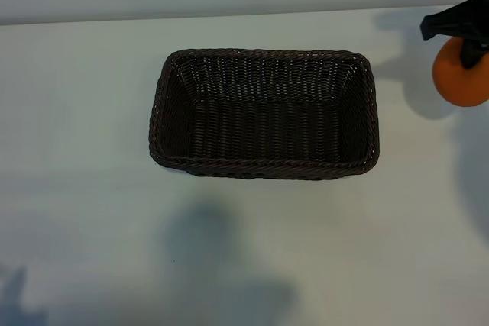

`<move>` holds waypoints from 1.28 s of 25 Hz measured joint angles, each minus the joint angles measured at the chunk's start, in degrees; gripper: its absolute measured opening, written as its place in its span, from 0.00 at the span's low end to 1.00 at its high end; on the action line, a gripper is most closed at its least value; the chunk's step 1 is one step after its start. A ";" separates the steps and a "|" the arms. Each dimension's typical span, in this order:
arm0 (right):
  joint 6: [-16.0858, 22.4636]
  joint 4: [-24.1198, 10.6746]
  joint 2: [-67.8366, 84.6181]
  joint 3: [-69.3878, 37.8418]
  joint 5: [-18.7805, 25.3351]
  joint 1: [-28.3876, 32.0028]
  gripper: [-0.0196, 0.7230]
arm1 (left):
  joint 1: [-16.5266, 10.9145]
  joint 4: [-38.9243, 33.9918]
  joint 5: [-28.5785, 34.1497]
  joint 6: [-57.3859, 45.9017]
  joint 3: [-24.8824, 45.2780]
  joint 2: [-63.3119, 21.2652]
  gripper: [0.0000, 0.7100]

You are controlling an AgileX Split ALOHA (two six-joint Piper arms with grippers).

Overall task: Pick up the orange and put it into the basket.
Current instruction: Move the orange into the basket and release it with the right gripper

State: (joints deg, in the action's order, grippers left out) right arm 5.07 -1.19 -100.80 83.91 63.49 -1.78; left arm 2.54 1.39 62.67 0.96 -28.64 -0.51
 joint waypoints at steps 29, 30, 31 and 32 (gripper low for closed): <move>-0.69 2.26 -12.04 4.58 -10.87 -23.69 0.14 | 0.00 0.00 0.00 0.00 0.00 0.00 0.79; -0.92 2.26 -12.99 4.58 -10.87 -23.69 0.14 | 0.00 0.00 0.00 0.00 0.00 0.00 0.79; -1.07 2.26 -14.01 4.58 -10.87 -23.69 0.14 | 0.00 0.00 0.00 0.00 0.00 0.00 0.79; -1.10 2.26 -14.91 4.58 -10.87 -23.69 0.14 | 0.00 0.00 0.00 0.00 0.00 0.00 0.79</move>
State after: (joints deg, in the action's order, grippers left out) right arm 3.97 1.08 -115.71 88.50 52.62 -25.48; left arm 2.54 1.39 62.67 0.96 -28.64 -0.51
